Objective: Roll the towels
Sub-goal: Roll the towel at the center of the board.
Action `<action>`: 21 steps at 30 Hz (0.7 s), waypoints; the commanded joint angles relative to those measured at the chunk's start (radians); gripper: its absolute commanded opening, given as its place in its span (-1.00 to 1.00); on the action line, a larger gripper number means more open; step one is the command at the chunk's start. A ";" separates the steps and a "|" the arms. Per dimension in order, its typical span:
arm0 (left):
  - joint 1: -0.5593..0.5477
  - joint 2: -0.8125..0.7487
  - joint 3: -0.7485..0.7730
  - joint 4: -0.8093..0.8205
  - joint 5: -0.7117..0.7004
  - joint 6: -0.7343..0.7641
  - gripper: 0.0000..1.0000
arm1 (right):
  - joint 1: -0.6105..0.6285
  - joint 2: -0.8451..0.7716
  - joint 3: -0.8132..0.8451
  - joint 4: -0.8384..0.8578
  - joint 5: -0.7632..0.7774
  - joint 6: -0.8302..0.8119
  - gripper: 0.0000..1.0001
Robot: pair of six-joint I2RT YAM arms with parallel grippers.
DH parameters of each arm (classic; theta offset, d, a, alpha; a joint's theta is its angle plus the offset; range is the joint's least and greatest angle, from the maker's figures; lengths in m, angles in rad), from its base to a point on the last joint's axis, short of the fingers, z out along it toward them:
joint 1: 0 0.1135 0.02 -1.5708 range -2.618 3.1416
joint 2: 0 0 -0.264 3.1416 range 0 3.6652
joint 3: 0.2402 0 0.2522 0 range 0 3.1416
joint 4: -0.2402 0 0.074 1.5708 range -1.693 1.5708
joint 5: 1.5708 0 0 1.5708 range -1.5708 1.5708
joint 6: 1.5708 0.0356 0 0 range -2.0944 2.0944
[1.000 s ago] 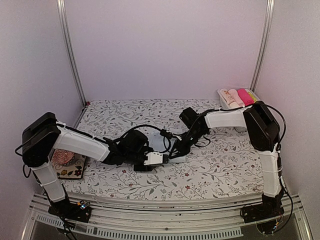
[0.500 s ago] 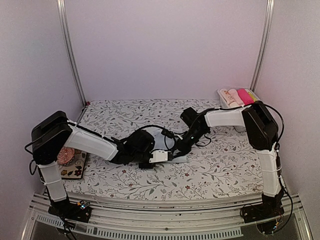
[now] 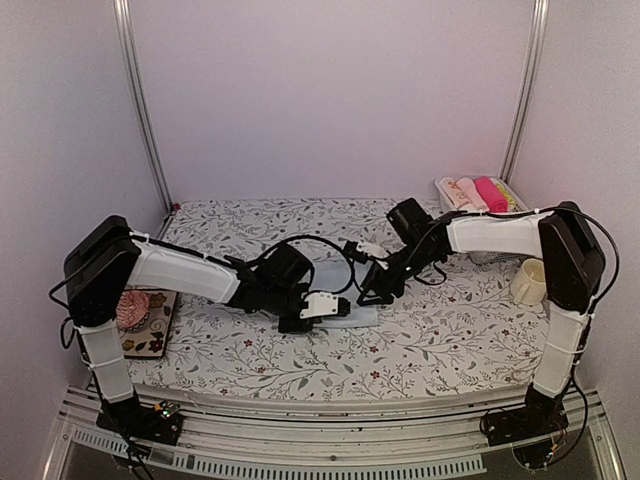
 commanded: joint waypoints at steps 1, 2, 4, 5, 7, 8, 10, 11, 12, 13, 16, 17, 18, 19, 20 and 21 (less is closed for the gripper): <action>0.054 0.055 0.099 -0.219 0.183 -0.060 -1.00 | -0.006 -0.137 -0.114 0.152 0.082 -0.099 0.32; 0.065 0.068 0.125 -0.251 0.216 -0.067 -1.00 | -0.006 -0.164 -0.144 0.171 0.083 -0.122 0.33; 0.093 0.109 0.176 -0.310 0.280 -0.080 -1.00 | -0.005 -0.219 -0.221 0.209 0.083 -0.157 0.33; 0.105 0.134 0.204 -0.341 0.313 -0.084 -1.00 | -0.002 -0.246 -0.255 0.233 0.087 -0.185 0.33; 0.129 0.173 0.256 -0.388 0.372 -0.103 -1.00 | 0.009 -0.302 -0.334 0.278 0.097 -0.223 0.32; 0.144 0.196 0.284 -0.415 0.403 -0.111 -1.00 | 0.019 -0.329 -0.365 0.303 0.107 -0.238 0.31; 0.165 0.239 0.344 -0.468 0.453 -0.126 -1.00 | 0.046 -0.369 -0.420 0.346 0.126 -0.284 0.30; 0.174 0.262 0.374 -0.497 0.479 -0.131 -1.00 | 0.061 -0.386 -0.443 0.366 0.137 -0.295 0.30; 0.183 0.282 0.402 -0.520 0.499 -0.137 -1.00 | 0.077 -0.395 -0.459 0.384 0.149 -0.309 0.30; 0.189 0.302 0.431 -0.545 0.516 -0.142 -1.00 | 0.093 -0.399 -0.473 0.402 0.164 -0.316 0.29; 0.204 0.357 0.506 -0.605 0.552 -0.159 -0.99 | 0.138 -0.380 -0.485 0.445 0.236 -0.337 0.24; 0.207 0.372 0.536 -0.619 0.552 -0.168 -0.98 | 0.151 -0.363 -0.482 0.456 0.254 -0.343 0.22; 0.209 0.391 0.559 -0.643 0.559 -0.169 -0.98 | 0.168 -0.350 -0.482 0.474 0.276 -0.349 0.21; 0.211 0.405 0.573 -0.658 0.569 -0.170 -0.97 | 0.179 -0.335 -0.481 0.494 0.293 -0.357 0.21; 0.212 0.413 0.581 -0.665 0.575 -0.173 -0.96 | 0.191 -0.319 -0.479 0.514 0.317 -0.363 0.21; 0.213 0.421 0.589 -0.674 0.583 -0.173 -0.95 | 0.202 -0.303 -0.473 0.529 0.339 -0.371 0.21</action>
